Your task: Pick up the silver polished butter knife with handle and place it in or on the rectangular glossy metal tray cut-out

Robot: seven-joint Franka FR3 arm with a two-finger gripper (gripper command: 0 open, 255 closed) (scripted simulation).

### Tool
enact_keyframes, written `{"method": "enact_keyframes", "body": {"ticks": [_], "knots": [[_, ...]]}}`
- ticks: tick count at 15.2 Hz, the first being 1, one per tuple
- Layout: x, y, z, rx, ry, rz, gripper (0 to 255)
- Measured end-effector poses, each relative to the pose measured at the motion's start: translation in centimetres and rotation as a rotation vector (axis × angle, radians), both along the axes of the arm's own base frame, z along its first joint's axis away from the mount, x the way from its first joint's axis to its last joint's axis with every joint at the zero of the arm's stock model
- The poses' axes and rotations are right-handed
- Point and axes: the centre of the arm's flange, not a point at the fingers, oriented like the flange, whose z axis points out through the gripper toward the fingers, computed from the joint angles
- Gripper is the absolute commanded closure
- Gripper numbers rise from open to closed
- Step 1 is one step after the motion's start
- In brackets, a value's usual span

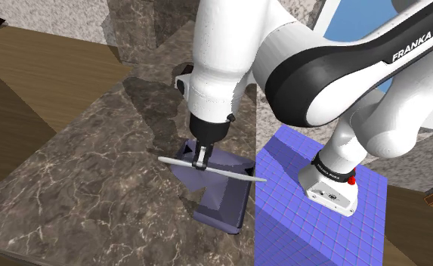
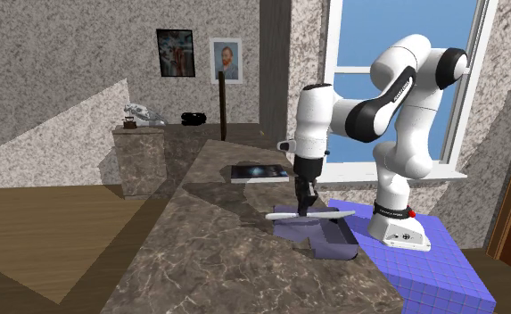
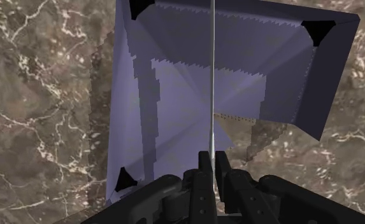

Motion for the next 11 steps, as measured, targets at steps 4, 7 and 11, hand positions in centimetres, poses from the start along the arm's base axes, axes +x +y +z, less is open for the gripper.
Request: {"method": "enact_keyframes", "body": {"ticks": [4,7,11], "knots": [[-0.02,0.01,-0.03,0.000,0.000,0.000,255],[-0.03,0.01,-0.04,0.000,0.000,0.000,0],[-0.03,0.01,-0.04,0.000,0.000,0.000,0]]}}
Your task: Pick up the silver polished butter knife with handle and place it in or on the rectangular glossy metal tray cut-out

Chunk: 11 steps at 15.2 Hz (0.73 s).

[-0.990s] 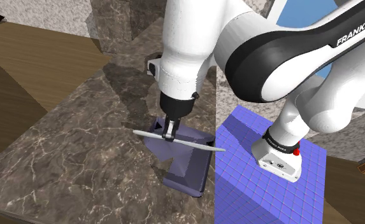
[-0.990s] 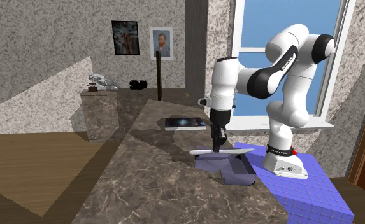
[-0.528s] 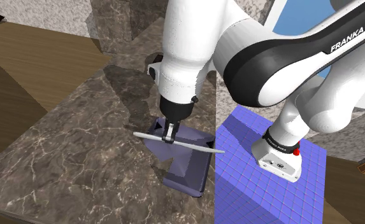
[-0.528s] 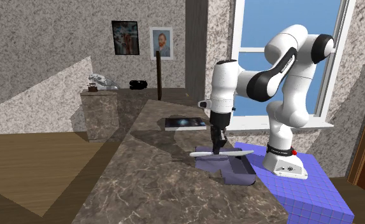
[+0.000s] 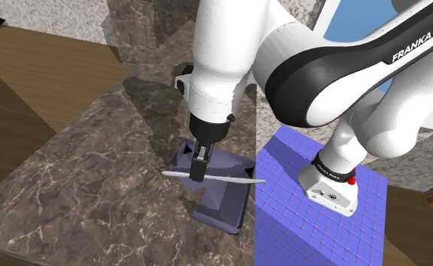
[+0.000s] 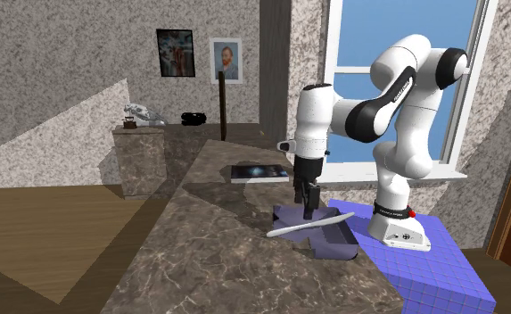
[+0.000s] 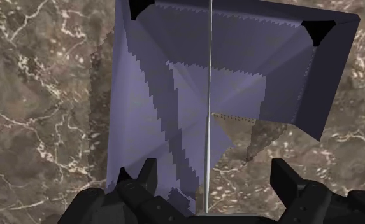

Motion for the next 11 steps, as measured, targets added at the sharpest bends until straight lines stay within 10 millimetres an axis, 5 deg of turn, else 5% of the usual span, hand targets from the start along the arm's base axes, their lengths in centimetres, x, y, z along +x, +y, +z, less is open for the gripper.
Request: {"method": "enact_keyframes", "body": {"ticks": [5,11], "knots": [[-0.1,0.0,4.3,0.001,-0.001,0.000,0],[-0.2,-0.1,5.0,0.000,0.000,0.000,0]]}}
